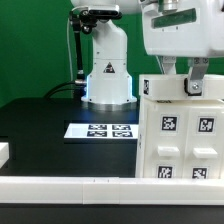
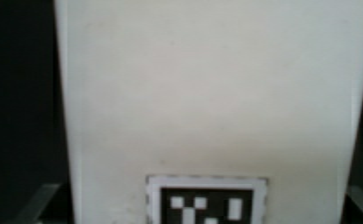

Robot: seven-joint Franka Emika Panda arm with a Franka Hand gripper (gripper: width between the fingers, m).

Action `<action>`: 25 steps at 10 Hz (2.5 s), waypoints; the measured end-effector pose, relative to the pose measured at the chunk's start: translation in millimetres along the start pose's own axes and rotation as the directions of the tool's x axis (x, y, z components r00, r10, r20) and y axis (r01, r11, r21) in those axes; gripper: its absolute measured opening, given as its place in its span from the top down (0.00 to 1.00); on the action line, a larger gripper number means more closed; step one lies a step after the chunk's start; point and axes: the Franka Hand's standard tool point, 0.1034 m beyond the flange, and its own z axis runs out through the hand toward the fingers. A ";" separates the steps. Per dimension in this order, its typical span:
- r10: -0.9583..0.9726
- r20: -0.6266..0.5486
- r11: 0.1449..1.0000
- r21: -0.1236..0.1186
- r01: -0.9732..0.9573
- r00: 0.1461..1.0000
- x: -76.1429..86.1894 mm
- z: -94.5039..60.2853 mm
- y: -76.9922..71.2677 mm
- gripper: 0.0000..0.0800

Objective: Assemble cabinet

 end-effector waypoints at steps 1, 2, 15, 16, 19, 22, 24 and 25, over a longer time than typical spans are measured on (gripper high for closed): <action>0.133 0.027 0.991 -0.001 -0.133 0.991 1.6 0.5 0.6 0.31; 0.256 0.044 0.967 0.002 -0.256 0.966 2.6 1.1 1.2 0.31; 0.032 0.081 0.999 0.010 -0.033 0.996 -10.6 -27.3 -0.4 0.19; -0.080 0.079 0.997 -0.008 0.081 0.994 -12.3 -27.6 2.7 0.19; -0.555 0.107 0.829 -0.007 0.559 0.825 -20.6 -34.6 0.1 0.19; -0.762 0.093 0.646 0.032 0.763 0.641 -14.1 -29.3 0.6 0.19; -0.869 0.082 0.491 0.036 0.870 0.487 -13.2 -28.5 1.2 0.19; -0.945 0.067 0.321 0.011 0.947 0.320 -14.7 -28.4 1.7 0.19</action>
Offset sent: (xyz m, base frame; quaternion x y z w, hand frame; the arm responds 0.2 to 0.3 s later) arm -0.0134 -0.0118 -0.0022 0.0184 -0.0143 0.2864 0.9578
